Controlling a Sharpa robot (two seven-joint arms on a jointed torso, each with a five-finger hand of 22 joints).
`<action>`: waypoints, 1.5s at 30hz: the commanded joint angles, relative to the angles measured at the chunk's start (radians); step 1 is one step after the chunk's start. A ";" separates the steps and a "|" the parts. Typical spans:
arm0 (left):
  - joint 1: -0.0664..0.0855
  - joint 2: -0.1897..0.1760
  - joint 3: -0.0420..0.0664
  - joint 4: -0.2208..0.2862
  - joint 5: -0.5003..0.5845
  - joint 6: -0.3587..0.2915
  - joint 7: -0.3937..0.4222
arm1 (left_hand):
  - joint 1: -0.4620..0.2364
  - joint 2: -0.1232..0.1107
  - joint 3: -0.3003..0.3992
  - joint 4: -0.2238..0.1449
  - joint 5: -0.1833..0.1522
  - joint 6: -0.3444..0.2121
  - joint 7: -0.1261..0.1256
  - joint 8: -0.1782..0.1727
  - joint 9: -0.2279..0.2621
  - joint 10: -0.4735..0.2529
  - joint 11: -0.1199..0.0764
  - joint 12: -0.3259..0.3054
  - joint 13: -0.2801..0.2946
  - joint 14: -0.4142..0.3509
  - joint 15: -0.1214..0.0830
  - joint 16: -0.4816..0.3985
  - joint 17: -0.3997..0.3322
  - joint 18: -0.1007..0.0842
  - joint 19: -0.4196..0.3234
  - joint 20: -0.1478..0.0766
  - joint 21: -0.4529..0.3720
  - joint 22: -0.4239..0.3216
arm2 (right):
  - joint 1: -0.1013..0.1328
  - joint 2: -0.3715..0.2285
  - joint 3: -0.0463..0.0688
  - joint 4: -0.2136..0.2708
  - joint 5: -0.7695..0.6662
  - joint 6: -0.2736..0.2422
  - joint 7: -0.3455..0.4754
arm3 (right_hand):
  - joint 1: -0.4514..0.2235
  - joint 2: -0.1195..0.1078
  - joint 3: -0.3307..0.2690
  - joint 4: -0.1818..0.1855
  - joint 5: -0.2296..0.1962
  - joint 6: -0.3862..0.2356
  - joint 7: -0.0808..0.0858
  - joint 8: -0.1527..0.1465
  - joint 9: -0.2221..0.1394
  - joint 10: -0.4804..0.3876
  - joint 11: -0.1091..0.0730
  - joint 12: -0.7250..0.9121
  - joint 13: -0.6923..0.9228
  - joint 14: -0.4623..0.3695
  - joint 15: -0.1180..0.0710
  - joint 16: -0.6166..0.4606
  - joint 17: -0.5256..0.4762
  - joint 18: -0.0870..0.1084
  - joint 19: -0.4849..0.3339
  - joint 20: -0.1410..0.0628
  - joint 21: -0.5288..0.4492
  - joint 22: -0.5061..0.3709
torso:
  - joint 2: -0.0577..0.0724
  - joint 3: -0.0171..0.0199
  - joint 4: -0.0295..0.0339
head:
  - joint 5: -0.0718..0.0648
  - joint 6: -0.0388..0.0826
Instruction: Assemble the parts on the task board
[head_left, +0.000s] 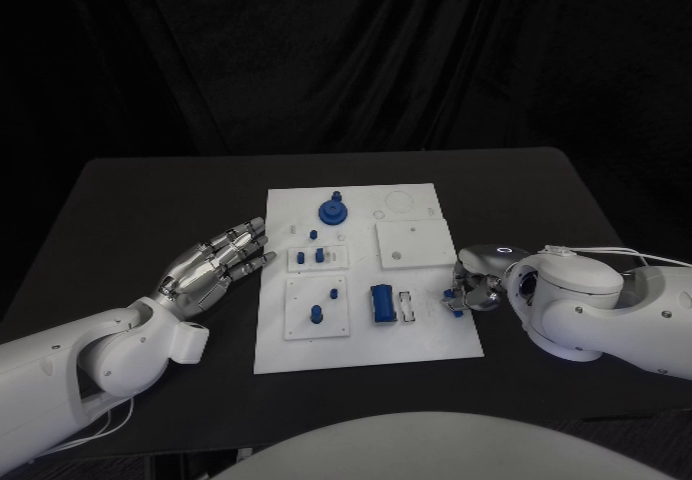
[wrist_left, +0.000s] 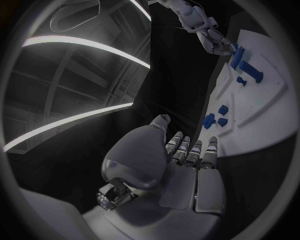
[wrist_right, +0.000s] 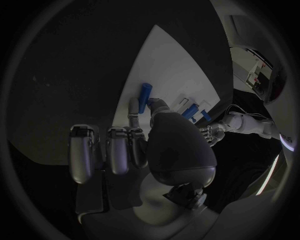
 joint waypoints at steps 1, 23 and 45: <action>-0.002 0.003 0.001 0.003 0.003 0.010 0.012 | 0.009 -0.002 0.006 0.002 0.005 0.005 0.001 0.002 0.000 0.004 0.002 -0.003 0.000 0.004 -0.001 0.004 0.001 0.003 0.009 0.001 0.002 -0.001 | -0.017 0.008 -0.006 -0.009 -0.001 -0.007 -0.077 | 0.058 0.007 0.023 -0.038 0.020 0.017 -0.002 -0.005 -0.032 0.106 -0.001 0.003 0.263 0.094 -0.004 -0.004 0.211 -0.002 0.081 0.001 -0.010 0.245 | 0.000 0.0000 -0.0011 | 0.002 0.000; -0.012 -0.003 0.001 0.004 0.003 0.013 0.009 | 0.010 -0.002 0.008 0.001 0.005 0.003 0.002 0.001 0.000 0.003 0.002 -0.004 0.000 0.004 0.000 0.003 0.000 0.003 0.008 0.001 0.002 -0.002 | -0.041 0.007 -0.004 0.037 0.290 -0.281 0.032 | 0.031 -0.106 0.387 -0.106 -0.158 0.043 -0.019 0.062 0.032 0.106 -0.017 0.003 0.263 0.095 -0.015 -0.004 0.212 -0.002 0.082 -0.010 -0.009 0.245 | 0.000 0.0002 -0.0004 | 0.013 0.000; -0.019 0.008 0.001 -0.005 0.003 0.015 0.009 | 0.010 -0.002 0.010 0.001 0.005 0.001 0.002 0.001 0.000 0.002 0.003 -0.006 0.000 0.003 0.000 0.003 0.000 0.003 0.008 0.001 0.002 -0.002 | -0.032 0.044 -0.004 0.041 0.552 -0.333 0.096 | -0.040 -0.110 0.417 -0.078 -0.160 0.036 -0.024 0.066 0.039 0.106 -0.022 0.003 0.263 0.095 -0.019 -0.003 0.212 -0.002 0.082 -0.015 -0.009 0.245 | 0.001 -0.0018 0.0003 | 0.018 0.000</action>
